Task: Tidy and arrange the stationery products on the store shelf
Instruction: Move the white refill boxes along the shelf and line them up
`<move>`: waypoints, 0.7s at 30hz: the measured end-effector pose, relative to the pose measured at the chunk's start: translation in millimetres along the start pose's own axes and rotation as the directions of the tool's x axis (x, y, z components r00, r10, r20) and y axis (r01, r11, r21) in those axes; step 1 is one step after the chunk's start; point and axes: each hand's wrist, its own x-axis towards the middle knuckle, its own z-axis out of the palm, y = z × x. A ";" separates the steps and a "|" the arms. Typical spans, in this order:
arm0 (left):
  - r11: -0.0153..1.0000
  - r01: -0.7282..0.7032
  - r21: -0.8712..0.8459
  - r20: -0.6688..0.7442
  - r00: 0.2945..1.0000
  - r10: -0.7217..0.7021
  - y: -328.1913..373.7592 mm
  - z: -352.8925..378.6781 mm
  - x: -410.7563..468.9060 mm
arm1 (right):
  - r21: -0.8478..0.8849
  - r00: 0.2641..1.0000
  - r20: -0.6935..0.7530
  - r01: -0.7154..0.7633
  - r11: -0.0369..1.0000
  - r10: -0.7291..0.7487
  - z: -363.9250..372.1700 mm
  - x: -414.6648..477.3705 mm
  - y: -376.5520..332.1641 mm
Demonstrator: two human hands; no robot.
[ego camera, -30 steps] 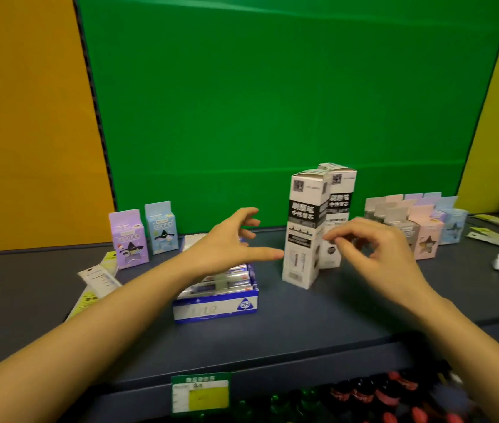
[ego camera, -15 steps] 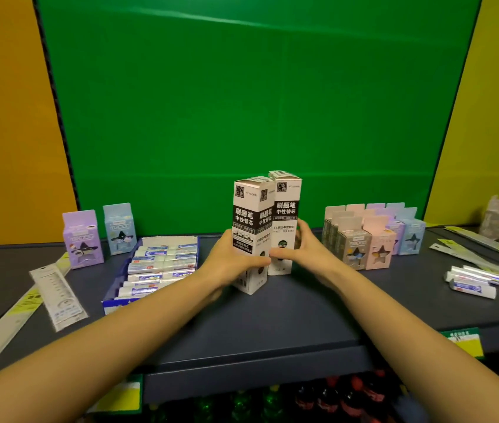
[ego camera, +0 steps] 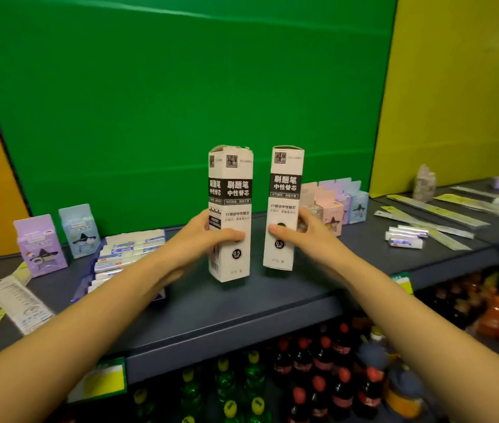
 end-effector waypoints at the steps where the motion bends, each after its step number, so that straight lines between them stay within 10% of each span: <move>1: 1.000 -0.006 -0.011 0.020 1.000 0.006 1.4 7.0 1.3 | 0.008 1.000 -0.015 0.006 1.000 -0.006 -9.5 -9.9 0.0; 21: 0.974 0.001 -0.229 0.309 0.948 0.071 33.2 329.3 89.7 | -0.050 0.850 -0.521 -0.125 0.991 0.081 -335.2 -167.5 64.7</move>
